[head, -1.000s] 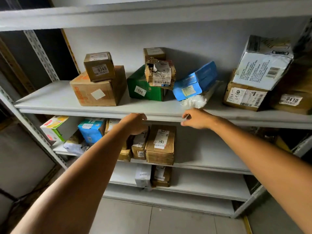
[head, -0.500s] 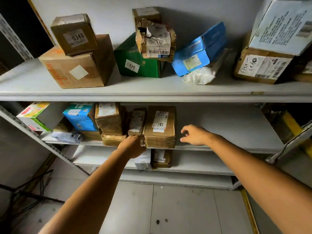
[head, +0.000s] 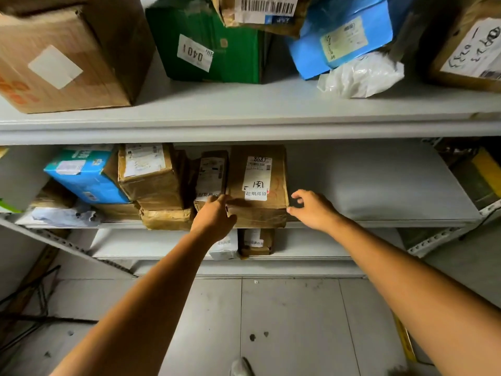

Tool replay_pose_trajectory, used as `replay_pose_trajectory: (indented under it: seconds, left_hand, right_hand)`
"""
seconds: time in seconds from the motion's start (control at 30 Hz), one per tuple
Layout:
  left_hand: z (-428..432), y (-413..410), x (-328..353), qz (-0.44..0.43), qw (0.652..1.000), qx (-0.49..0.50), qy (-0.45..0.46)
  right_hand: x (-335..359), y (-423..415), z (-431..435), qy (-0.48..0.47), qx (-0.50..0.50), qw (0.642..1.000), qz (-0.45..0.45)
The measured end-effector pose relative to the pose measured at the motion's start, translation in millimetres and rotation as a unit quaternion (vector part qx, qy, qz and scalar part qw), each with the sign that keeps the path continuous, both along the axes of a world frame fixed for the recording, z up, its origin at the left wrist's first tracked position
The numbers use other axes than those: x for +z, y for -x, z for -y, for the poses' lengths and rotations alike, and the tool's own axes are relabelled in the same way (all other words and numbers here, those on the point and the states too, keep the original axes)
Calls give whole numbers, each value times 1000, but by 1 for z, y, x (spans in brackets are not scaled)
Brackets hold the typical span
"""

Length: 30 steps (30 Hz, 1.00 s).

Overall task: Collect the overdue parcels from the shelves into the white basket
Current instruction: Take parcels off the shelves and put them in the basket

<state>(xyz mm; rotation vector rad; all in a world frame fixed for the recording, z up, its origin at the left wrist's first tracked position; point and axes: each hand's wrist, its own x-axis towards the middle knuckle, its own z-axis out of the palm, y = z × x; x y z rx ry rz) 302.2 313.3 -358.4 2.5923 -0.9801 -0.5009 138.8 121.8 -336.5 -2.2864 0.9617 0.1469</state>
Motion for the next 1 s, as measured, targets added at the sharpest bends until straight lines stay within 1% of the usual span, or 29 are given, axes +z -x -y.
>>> replay_pose_trajectory:
  seconds: [0.07,0.2,0.27,0.37,0.5,0.6,0.77,0.87,1.0]
  left_hand:
    - [7,-7,-8,-2,1000,22,17]
    - [16,-12,-17,19,997,71,36]
    - [18,-11,-20,11,995,87,47]
    - [21,-7,-22,-2,994,98,53]
    - [26,0,-19,-14,994,81,65]
    - [25,6,-20,-42,988,107,100]
    - [21,28,-22,-87,980,107,141]
    - [22,36,-24,-120,974,114,154]
    - [30,33,-24,-172,962,135,164]
  right_hand:
    - [-8,-9,5,-5,-22,1000,11]
    - [-27,-23,11,-56,-56,997,26]
    - [-32,-28,9,-73,-75,994,42]
    - [-38,-29,7,-79,-110,989,67]
    - [-43,-23,8,-120,-142,978,99]
    - [-45,-13,14,-140,-154,972,109]
    - [-42,19,16,-159,-172,967,97]
    - [-39,32,19,-178,-182,962,96]
    - [-39,30,25,-176,-165,965,105]
